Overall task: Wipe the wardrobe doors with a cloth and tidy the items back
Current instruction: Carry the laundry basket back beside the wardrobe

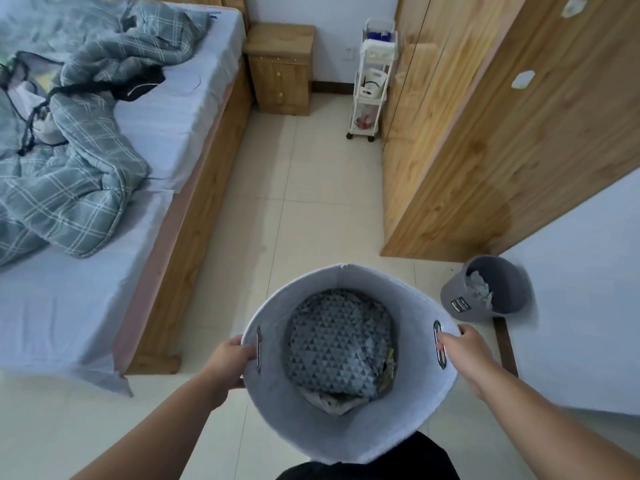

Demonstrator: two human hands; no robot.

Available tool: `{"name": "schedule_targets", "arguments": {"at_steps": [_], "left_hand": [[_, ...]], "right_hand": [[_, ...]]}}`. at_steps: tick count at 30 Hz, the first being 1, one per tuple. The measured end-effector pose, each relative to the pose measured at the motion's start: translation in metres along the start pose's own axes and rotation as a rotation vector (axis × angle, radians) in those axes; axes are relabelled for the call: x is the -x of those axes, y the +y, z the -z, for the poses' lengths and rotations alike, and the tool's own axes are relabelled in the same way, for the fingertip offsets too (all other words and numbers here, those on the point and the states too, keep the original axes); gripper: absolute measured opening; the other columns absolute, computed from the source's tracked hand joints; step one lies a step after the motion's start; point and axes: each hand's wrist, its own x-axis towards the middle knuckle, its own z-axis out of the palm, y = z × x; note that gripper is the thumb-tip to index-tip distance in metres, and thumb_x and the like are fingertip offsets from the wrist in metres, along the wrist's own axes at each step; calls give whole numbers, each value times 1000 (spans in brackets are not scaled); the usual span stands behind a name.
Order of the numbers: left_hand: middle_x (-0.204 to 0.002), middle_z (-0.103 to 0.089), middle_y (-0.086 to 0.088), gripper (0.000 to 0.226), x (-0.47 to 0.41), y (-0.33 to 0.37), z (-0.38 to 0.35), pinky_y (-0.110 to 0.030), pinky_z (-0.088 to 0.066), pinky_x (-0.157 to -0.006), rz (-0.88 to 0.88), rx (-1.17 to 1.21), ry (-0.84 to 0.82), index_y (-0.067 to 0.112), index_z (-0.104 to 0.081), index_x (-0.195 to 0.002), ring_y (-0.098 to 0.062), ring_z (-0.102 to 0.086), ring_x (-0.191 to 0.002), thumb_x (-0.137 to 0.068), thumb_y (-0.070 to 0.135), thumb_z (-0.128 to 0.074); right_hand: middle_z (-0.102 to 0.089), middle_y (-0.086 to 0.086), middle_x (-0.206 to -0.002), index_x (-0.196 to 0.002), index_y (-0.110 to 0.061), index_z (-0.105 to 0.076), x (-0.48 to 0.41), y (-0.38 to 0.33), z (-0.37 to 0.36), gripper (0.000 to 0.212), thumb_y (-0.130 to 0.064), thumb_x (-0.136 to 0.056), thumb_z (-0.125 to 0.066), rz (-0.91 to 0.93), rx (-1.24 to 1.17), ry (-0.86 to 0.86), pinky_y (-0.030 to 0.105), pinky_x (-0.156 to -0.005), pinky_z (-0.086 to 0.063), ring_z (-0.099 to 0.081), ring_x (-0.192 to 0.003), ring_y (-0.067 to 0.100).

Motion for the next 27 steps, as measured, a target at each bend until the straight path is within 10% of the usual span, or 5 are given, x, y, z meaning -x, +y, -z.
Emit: {"name": "schedule_targets", "arguments": {"at_steps": [19, 27], "left_hand": [[-85, -81, -7, 24, -149, 274, 32, -37, -64, -60, 51, -23, 85, 15, -78, -100, -23, -80, -76, -91, 5, -60], [-79, -80, -6, 27, -258, 395, 54, -34, -62, -55, 27, -16, 53, 14, -79, -95, -23, -77, -71, -87, 1, -57]], "right_hand": [[-68, 4, -74, -87, -15, -64, -210, -284, -22, 7, -12, -90, -58, 109, 101, -106, 25, -52, -39, -60, -61, 18], [-73, 18, -88, -85, -10, -66, -291, -403, -49, 10, -5, -87, -57, 67, -1, -64, 40, -72, -54, -68, -80, 35]]}}
